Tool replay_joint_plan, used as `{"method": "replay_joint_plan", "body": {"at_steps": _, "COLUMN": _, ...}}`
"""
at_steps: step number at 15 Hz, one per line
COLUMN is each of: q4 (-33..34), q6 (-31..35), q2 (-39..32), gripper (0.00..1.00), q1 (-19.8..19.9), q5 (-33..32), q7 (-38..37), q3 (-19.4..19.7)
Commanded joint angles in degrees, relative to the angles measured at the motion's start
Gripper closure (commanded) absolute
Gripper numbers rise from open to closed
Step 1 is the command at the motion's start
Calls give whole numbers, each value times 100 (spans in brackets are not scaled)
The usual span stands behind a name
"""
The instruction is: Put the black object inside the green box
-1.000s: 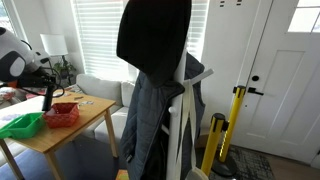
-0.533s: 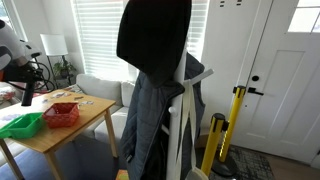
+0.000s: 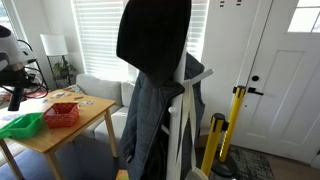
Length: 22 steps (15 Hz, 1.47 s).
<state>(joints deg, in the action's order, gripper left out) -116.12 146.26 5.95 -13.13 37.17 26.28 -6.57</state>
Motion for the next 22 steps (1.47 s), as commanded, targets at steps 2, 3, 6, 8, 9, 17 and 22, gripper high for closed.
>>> {"method": "replay_joint_plan", "body": {"at_steps": 2, "q4": 132, "q6": 542, "q2": -513, "gripper": 84, "q1": -20, "q5": -623, "q7": -401, "q3": -315}}
{"method": "replay_joint_plan", "body": {"at_steps": 3, "q4": 100, "q6": 644, "q2": -587, "gripper": 84, "q1": 0, "q5": -956, "q7": -595, "q3": -364}}
{"method": "replay_joint_plan", "body": {"at_steps": 6, "q4": 36, "q6": 931, "q2": -738, "gripper": 84, "q1": 64, "q5": -2167, "q7": -1258, "q3": -392}}
{"method": "replay_joint_plan", "body": {"at_steps": 8, "q4": 37, "q6": 937, "q2": -764, "gripper": 84, "q1": 104, "q5": -2867, "q7": -1690, "q3": -345}}
{"method": "replay_joint_plan", "body": {"at_steps": 9, "q4": 29, "q6": 916, "q2": -756, "gripper": 84, "q1": 128, "q5": -3157, "q7": -1898, "q3": -321}}
{"method": "replay_joint_plan", "body": {"at_steps": 17, "q4": -50, "q6": -26, "q2": -612, "gripper": 84, "q1": 208, "q5": -4675, "q7": -3804, "q3": -266}}
{"method": "replay_joint_plan", "body": {"at_steps": 22, "q4": -37, "q6": -715, "q2": -558, "gripper": 84, "q1": 183, "q5": -4809, "q7": -4513, "q3": -315}}
